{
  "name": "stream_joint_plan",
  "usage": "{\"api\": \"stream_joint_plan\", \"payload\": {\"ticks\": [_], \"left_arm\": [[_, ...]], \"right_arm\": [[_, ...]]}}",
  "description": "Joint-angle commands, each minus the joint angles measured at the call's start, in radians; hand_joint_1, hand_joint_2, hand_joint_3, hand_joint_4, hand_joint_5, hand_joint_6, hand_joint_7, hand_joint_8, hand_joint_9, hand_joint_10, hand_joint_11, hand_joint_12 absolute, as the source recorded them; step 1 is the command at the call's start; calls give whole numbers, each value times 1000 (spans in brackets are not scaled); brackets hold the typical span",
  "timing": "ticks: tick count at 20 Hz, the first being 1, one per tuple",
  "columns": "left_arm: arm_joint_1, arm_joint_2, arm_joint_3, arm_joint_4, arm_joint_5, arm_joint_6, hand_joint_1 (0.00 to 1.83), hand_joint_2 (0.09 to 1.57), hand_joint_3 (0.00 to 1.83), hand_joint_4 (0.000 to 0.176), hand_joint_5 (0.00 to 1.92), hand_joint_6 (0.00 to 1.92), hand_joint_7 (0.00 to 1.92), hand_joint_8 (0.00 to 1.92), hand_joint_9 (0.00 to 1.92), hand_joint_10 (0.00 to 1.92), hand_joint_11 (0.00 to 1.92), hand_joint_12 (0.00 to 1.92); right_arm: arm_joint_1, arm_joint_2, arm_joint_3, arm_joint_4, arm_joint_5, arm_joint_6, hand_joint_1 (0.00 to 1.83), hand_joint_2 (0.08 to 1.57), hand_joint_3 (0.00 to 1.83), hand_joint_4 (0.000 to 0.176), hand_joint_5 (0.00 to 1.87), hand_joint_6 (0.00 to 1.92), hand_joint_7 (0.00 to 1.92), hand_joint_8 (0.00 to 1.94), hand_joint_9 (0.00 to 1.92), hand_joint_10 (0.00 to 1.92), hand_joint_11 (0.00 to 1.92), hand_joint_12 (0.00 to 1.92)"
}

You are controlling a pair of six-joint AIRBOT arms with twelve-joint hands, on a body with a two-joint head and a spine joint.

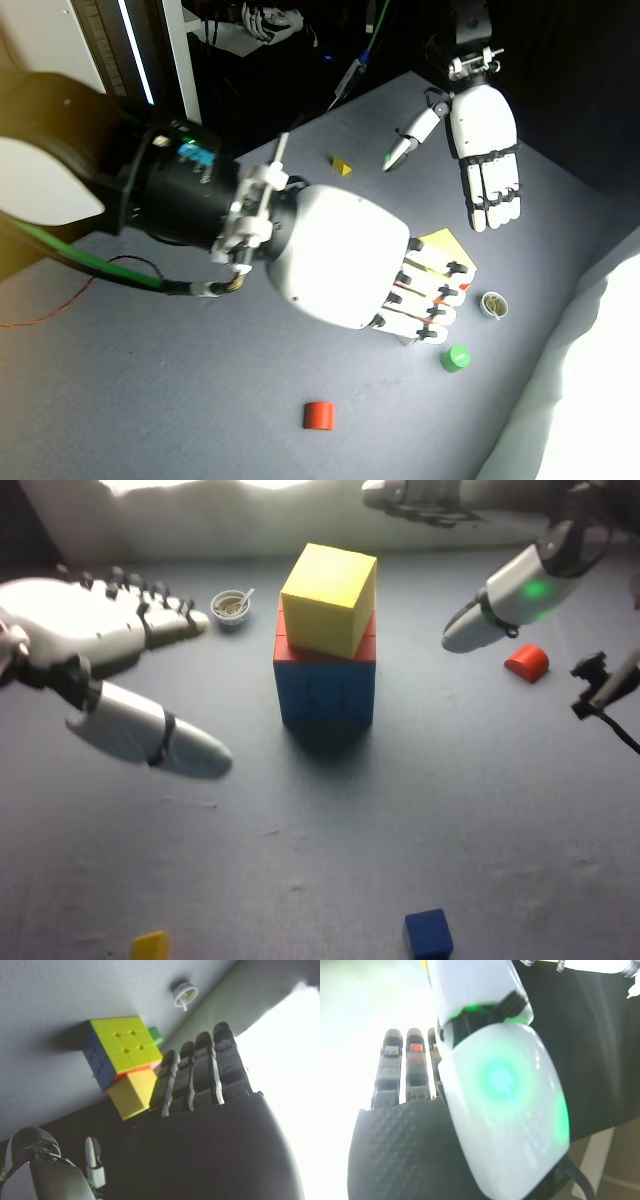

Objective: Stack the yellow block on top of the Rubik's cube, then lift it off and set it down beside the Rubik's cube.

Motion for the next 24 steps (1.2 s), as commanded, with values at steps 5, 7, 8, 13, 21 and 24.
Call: {"api": "stream_joint_plan", "payload": {"ticks": [5, 7, 8, 13, 21, 24], "left_arm": [[23, 15, -47, -12, -92, -5, 92, 773, 11, 0, 0, 0, 0, 0, 0, 0, 21, 24], [34, 18, -77, -2, -185, -5, 70, 765, 6, 0, 0, 0, 0, 0, 0, 0, 32, 31], [37, 18, -89, -9, -248, -5, 70, 758, 2, 0, 0, 0, 0, 0, 0, 0, 33, 32], [19, 21, -123, -208, -412, 133, 121, 780, 9, 0, 0, 0, 0, 0, 0, 0, 19, 33], [26, 63, -252, -327, -594, 145, 98, 793, 11, 0, 0, 0, 0, 0, 0, 0, 3, 37], [7, 69, -275, -379, -602, 206, 66, 810, 16, 0, 0, 0, 0, 0, 5, 2, 24, 50]], "right_arm": [[32, -11, 10, 83, 128, 58, 1477, 959, 27, 0, 0, 0, 0, 0, 0, 0, 0, 0], [25, -14, 9, 138, 140, 58, 1464, 957, 23, 0, 0, 0, 0, 0, 0, 0, 0, 0], [22, -17, 10, 142, 154, 58, 1464, 960, 24, 0, 0, 0, 0, 0, 0, 0, 0, 0], [7, -48, 10, 224, 189, 58, 1467, 976, 24, 0, 0, 0, 0, 0, 0, 0, 0, 0], [-27, -145, 103, 236, 266, 54, 1466, 968, 14, 0, 0, 0, 0, 0, 0, 0, 0, 0], [-26, -165, 121, 247, 276, 54, 1455, 985, 17, 0, 0, 0, 0, 0, 0, 0, 0, 0]]}}
